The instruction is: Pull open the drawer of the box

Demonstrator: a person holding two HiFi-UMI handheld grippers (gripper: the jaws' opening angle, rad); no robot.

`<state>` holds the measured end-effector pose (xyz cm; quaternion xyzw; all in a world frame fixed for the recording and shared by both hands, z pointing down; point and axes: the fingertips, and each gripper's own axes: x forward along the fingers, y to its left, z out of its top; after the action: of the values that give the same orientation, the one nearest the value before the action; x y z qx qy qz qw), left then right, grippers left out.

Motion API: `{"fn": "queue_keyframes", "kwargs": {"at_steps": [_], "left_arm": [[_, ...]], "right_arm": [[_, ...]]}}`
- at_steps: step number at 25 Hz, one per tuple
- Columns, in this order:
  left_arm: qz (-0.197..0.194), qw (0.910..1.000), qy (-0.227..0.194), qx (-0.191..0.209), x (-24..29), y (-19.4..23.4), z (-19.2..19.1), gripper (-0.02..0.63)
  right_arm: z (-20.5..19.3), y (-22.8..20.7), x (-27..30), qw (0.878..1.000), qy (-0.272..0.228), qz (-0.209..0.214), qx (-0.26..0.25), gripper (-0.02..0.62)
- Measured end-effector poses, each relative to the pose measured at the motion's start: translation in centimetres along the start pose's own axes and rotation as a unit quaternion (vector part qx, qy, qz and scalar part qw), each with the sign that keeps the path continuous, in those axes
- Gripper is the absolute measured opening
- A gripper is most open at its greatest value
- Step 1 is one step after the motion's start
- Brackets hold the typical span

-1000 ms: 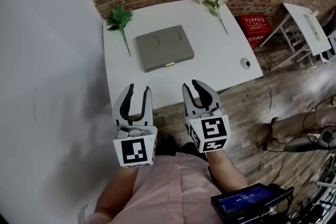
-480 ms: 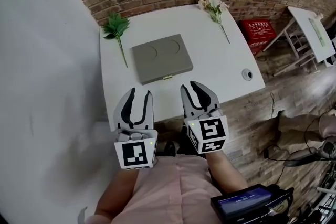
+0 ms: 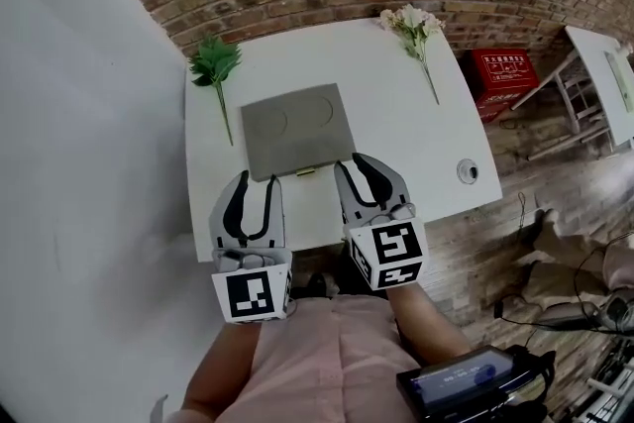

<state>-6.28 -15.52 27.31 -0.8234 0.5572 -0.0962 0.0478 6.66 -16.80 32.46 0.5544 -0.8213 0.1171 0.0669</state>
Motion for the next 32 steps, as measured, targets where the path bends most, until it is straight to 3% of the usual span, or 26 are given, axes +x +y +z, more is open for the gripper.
{"fn": "queue_keyframes", "kwargs": {"at_steps": [12,22,32], "left_arm": [[0.052,0.9984,0.016,-0.013,2.1,0.9,1.5,0.150],[0.031,0.9982,0.047,-0.020,4.3,2.7,-2.4,0.150],[0.016,0.9943,0.099,-0.036,4.9,2.2,-7.8,0.155]], "right_arm": [[2.0,-0.5,3.6,0.998,0.012,0.064,-0.011,0.107],[-4.0,0.4,6.1,0.992,0.089,0.078,0.033,0.106],[-11.2,1.5,6.1,0.980,0.164,0.090,0.073,0.094]]}}
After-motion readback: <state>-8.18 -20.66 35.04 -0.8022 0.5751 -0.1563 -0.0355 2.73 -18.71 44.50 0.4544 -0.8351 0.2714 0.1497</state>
